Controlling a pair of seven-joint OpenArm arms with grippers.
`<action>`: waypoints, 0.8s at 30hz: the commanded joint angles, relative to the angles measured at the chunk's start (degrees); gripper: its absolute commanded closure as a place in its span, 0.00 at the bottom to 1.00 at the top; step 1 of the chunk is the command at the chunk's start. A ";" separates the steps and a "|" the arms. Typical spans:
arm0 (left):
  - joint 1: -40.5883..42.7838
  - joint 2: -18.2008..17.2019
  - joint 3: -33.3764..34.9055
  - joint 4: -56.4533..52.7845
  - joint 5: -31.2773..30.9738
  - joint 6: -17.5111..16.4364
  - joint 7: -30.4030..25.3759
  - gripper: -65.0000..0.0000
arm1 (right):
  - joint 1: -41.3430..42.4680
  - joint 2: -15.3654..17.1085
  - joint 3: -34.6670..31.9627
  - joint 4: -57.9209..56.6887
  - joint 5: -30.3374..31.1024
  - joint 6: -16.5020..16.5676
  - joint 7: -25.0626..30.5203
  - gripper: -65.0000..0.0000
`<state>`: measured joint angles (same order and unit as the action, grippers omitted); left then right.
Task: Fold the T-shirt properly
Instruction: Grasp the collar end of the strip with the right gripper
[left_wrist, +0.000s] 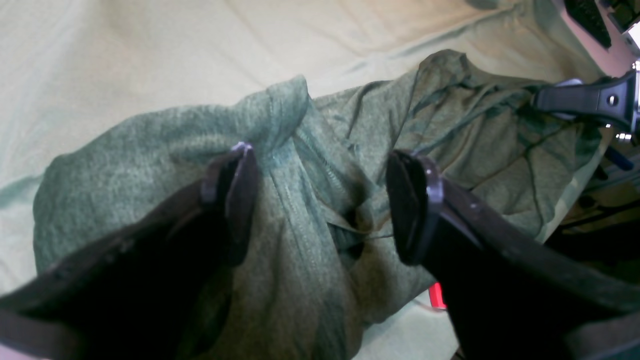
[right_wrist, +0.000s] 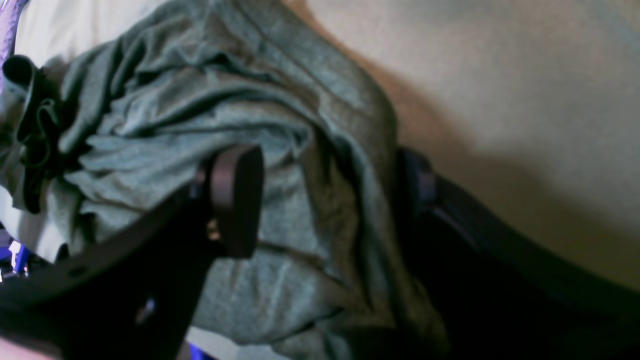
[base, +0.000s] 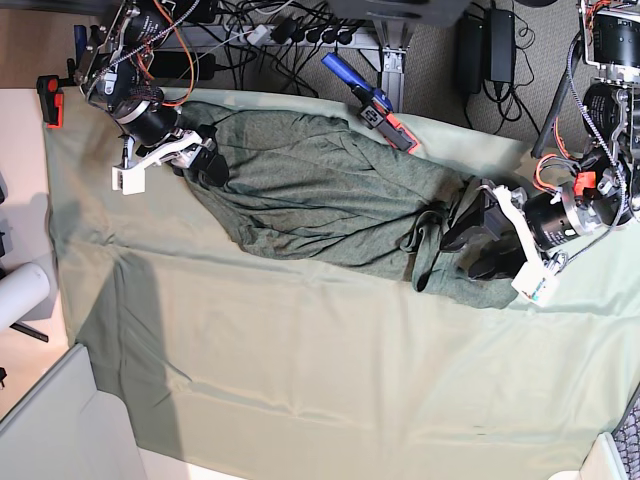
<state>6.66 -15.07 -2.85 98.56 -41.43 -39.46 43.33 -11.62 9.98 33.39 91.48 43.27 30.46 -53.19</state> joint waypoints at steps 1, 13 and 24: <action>-0.79 -0.33 -0.24 1.07 -1.20 -0.54 -1.09 0.34 | 0.37 0.63 0.00 0.63 0.39 0.22 0.66 0.42; -0.79 -0.35 -0.24 1.07 -1.16 -0.54 -1.14 0.34 | 0.35 0.61 -7.72 0.52 -5.16 0.22 2.45 0.57; -1.09 -0.35 -6.08 1.07 -1.25 -0.54 -3.54 0.34 | 0.37 0.63 -8.33 0.52 -7.50 0.22 7.02 1.00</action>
<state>6.33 -15.07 -8.73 98.56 -41.45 -39.46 41.30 -11.57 10.11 24.99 91.42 35.68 30.46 -47.27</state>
